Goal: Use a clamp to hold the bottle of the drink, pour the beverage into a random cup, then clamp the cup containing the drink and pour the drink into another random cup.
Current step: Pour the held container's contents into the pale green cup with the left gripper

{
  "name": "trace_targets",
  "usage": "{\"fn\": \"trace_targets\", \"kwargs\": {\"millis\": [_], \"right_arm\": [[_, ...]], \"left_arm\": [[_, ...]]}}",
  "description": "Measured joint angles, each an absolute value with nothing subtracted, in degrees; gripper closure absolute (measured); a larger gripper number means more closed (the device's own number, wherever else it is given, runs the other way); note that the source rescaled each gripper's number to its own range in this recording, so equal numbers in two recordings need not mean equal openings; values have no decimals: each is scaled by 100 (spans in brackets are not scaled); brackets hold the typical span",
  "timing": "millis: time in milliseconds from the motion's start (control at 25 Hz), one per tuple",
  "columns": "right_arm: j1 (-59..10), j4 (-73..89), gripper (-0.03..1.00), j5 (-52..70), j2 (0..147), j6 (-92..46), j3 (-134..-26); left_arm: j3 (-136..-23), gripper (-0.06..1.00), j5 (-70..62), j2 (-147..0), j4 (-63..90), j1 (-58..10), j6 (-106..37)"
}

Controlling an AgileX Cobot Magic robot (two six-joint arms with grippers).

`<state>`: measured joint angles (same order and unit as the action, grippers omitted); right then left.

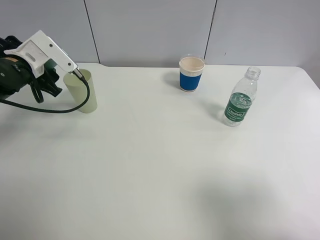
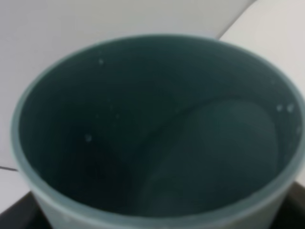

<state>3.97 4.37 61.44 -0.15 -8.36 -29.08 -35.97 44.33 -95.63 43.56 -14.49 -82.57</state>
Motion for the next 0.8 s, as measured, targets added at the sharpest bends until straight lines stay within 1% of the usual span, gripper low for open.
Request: {"fn": "trace_targets", "kwargs": {"millis": [280, 800], "right_arm": [[397, 437, -2, 6144, -15, -836, -2908], [397, 437, -2, 6144, -15, -836, -2908]], "left_arm": [[-3597, 91, 4433, -9557, 4275, -1449, -8431], [-3597, 91, 4447, -9557, 3654, -1449, -8903]]}}
